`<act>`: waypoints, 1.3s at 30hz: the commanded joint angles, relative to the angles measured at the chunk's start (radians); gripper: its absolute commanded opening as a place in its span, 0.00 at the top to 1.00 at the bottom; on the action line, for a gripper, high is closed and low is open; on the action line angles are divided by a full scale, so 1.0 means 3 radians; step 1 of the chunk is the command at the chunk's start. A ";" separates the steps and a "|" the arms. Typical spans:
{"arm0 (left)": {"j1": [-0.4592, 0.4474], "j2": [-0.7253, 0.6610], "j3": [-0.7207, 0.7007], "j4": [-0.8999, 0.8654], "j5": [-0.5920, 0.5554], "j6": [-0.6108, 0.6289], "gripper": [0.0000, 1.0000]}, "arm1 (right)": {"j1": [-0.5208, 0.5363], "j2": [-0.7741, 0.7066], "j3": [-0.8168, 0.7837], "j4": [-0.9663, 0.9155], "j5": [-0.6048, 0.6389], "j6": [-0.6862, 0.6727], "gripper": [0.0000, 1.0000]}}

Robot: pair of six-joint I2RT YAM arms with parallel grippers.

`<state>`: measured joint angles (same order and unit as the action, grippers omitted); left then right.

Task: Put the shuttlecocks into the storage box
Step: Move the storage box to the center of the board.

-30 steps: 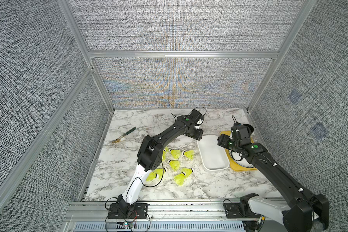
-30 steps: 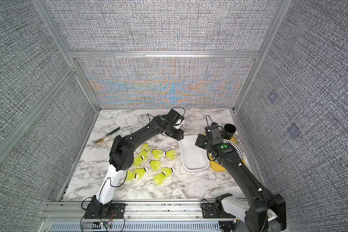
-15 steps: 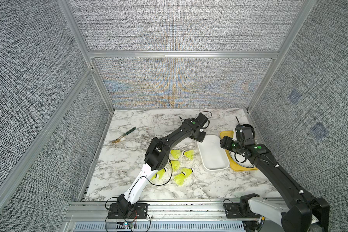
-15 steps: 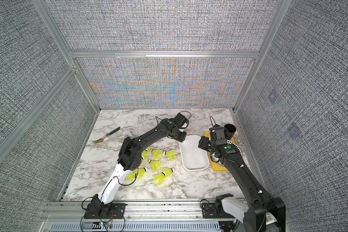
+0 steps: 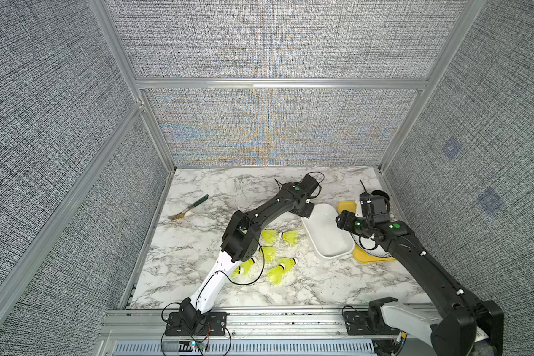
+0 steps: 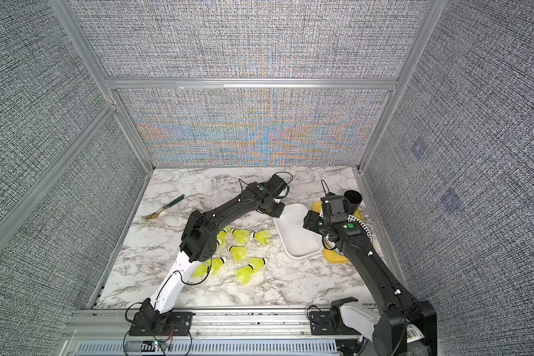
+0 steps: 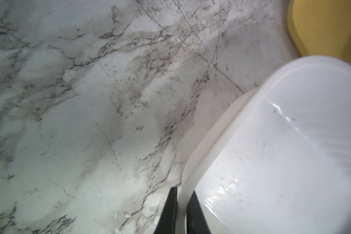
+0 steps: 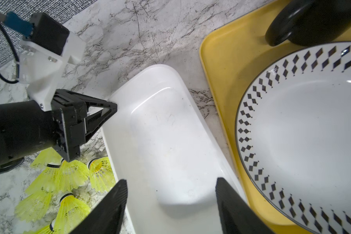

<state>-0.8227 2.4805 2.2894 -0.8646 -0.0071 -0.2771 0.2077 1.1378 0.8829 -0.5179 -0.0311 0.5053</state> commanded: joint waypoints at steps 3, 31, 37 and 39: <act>0.0048 -0.0134 -0.0082 -0.0119 -0.0308 -0.0160 0.98 | 0.0000 0.0061 0.0030 0.0064 -0.0091 -0.0050 0.32; 0.1110 -0.1352 -0.2265 0.0746 -0.0130 -0.2369 0.98 | 0.0660 0.0587 0.0117 0.0491 -0.0626 -0.0107 0.36; 0.1115 -0.1713 -0.2826 0.0863 -0.0253 -0.2667 0.98 | 0.0888 0.0907 0.0125 0.0686 -0.0856 -0.0045 0.43; 0.1116 -0.1783 -0.2950 0.0938 -0.0272 -0.2745 0.98 | 0.0943 0.0999 0.0100 0.0798 -0.0946 0.0010 0.47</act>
<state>-0.4885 1.9694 1.4380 -0.5961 -0.0578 -1.0416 0.4767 1.4158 0.9188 -0.3389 -0.2623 0.4824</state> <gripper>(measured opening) 0.111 0.535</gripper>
